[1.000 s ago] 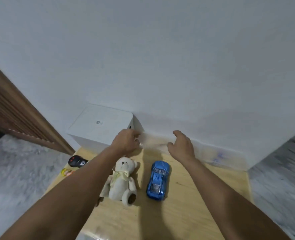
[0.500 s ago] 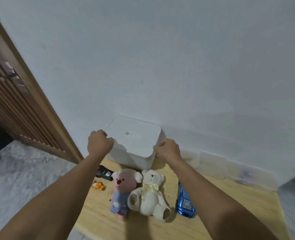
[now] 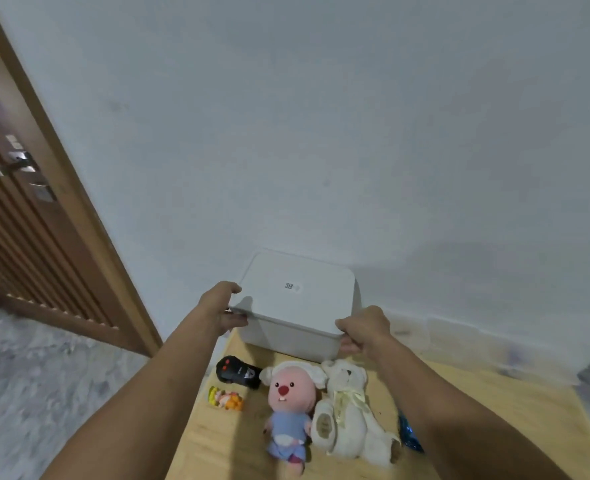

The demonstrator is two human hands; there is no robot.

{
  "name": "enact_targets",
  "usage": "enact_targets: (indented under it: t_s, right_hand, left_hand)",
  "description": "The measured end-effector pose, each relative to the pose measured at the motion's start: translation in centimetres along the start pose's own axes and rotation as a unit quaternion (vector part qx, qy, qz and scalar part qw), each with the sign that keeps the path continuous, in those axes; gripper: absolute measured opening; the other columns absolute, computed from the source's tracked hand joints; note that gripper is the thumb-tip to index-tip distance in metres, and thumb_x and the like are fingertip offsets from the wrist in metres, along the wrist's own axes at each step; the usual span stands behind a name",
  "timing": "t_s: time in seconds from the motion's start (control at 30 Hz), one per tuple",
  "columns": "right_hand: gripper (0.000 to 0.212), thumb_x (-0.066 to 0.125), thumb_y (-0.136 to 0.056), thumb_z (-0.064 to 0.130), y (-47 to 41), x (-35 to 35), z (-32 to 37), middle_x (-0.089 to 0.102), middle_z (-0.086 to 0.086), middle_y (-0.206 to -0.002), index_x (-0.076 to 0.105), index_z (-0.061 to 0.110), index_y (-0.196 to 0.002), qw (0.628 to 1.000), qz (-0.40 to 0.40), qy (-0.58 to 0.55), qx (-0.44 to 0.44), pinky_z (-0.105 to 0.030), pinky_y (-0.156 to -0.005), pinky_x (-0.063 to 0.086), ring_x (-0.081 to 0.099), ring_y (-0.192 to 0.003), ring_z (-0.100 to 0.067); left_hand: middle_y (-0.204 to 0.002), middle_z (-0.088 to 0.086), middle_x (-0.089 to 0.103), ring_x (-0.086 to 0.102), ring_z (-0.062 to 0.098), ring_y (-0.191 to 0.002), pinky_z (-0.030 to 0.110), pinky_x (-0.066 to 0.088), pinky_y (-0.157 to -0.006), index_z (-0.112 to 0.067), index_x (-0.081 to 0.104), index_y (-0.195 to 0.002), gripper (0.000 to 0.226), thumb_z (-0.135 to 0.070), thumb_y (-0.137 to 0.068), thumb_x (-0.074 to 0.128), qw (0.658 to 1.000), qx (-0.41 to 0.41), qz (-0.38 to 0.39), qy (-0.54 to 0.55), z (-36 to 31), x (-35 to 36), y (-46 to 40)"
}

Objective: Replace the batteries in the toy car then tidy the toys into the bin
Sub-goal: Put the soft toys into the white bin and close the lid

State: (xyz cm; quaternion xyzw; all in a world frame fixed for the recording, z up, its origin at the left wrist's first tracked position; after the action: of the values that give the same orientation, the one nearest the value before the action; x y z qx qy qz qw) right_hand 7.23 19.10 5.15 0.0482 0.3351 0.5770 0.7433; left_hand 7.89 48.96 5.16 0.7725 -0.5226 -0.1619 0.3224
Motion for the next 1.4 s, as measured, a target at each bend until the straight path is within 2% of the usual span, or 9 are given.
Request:
enact_targets:
  t_s: [0.17,0.33,0.43,0.53,0.67,0.9,1.1,1.23,1.4]
  right_hand:
    - [0.014,0.071,-0.072,-0.002,0.4,0.1,0.1,0.068,-0.02,-0.072,0.058,-0.002,-0.076,0.999,-0.023,-0.015,0.016,-0.05,-0.054,0.059,0.071,-0.06,-0.031]
    - [0.02,0.069,-0.072,0.007,0.3,-0.4,0.9,0.067,-0.017,-0.077,0.062,-0.003,-0.089,0.999,-0.047,-0.019,0.004,-0.028,-0.041,0.052,0.07,-0.059,-0.029]
    - [0.021,0.064,-0.074,0.008,0.1,-0.4,1.3,0.068,-0.02,-0.084,0.063,-0.003,-0.092,0.997,-0.054,-0.052,0.008,-0.027,-0.04,0.051,0.068,-0.057,-0.029]
    - [0.02,0.064,-0.079,0.007,-0.1,-0.5,1.7,0.069,-0.021,-0.091,0.062,-0.004,-0.095,0.996,-0.057,-0.065,0.011,-0.024,-0.042,0.049,0.063,-0.04,-0.024]
    - [0.013,0.067,-0.079,0.006,-0.2,-1.1,2.1,0.068,-0.025,-0.097,0.06,0.001,-0.089,0.992,-0.074,-0.105,0.0,-0.017,-0.036,0.042,0.062,-0.036,-0.02]
    - [0.01,0.062,-0.078,0.006,0.5,-2.1,2.7,0.069,-0.011,-0.085,0.069,0.002,-0.084,0.991,-0.098,-0.082,-0.046,-0.029,-0.048,0.056,0.065,-0.049,-0.025]
    - [0.021,0.06,-0.075,0.002,-0.6,-5.7,0.3,0.057,-0.007,-0.066,0.05,0.012,-0.058,0.992,-0.107,-0.053,-0.036,-0.033,-0.06,0.053,0.055,-0.061,-0.026]
    - [0.021,0.064,-0.072,-0.002,-0.9,-9.6,-2.6,0.049,-0.007,-0.064,0.049,0.011,-0.065,0.992,-0.109,-0.056,-0.013,-0.029,-0.058,0.038,0.048,-0.059,-0.023]
    - [0.029,0.068,-0.075,0.004,-0.7,-16.4,-7.2,0.049,-0.009,-0.064,0.045,0.01,-0.057,0.993,-0.119,0.014,0.007,-0.031,-0.056,0.034,0.045,-0.058,-0.022]
  left_hand:
    - [-0.129,0.017,0.036,0.043,0.048,-0.117,0.062,0.05,-0.086,-0.011,0.033,-0.137,0.056,-0.009,-0.087,0.058,0.998,-0.02,0.009,0.057,-0.6,0.3,-0.7]
    - [-0.135,0.02,0.038,0.044,0.047,-0.12,0.063,0.038,-0.098,-0.007,0.033,-0.137,0.057,-0.018,-0.087,0.058,0.999,-0.028,0.006,-0.046,-0.9,0.6,-1.1]
    - [-0.11,0.015,0.05,0.049,0.033,-0.103,0.042,0.044,-0.085,0.001,0.051,-0.104,0.029,-0.016,-0.083,0.061,0.989,0.065,-0.066,-0.115,-2.6,-0.6,-1.2]
    - [-0.087,0.018,0.062,0.061,0.034,-0.083,0.036,0.052,-0.067,0.003,0.058,-0.08,0.015,-0.011,-0.074,0.064,0.974,0.136,-0.097,-0.152,-4.3,-1.1,-1.9]
    - [-0.055,0.014,0.053,0.048,0.026,-0.043,0.023,0.038,-0.048,-0.004,0.053,-0.059,0.016,-0.003,-0.065,0.067,0.966,0.173,-0.068,-0.177,-5.8,-0.6,-1.5]
    - [-0.066,0.013,0.052,0.059,0.028,-0.058,0.037,0.048,-0.058,-0.009,0.05,-0.068,0.025,-0.011,-0.053,0.071,0.964,0.196,-0.058,-0.173,-6.2,-0.8,-1.9]
    - [-0.071,0.011,0.058,0.058,0.028,-0.07,0.034,0.048,-0.064,-0.003,0.056,-0.074,0.029,-0.015,-0.069,0.082,0.954,0.211,-0.04,-0.21,-5.2,1.9,0.5]
    - [-0.069,0.013,0.058,0.06,0.03,-0.067,0.033,0.052,-0.057,-0.007,0.049,-0.061,0.039,-0.008,-0.065,0.088,0.953,0.194,0.026,-0.23,-3.2,5.8,1.6]
    - [-0.072,0.017,0.058,0.059,0.028,-0.07,0.038,0.054,-0.066,-0.007,0.05,-0.064,0.037,-0.006,-0.067,0.087,0.926,0.196,0.092,-0.309,0.4,12.7,4.2]
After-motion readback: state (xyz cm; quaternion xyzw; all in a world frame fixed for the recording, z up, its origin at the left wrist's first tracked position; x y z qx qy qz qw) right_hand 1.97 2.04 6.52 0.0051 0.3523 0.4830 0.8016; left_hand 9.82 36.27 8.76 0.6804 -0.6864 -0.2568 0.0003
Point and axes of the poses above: each hand's wrist, its own y-axis away from the middle knuckle, its own x-axis out of the palm, z = x × y, the point moved 8 cm from there along -y, towards the middle knuckle
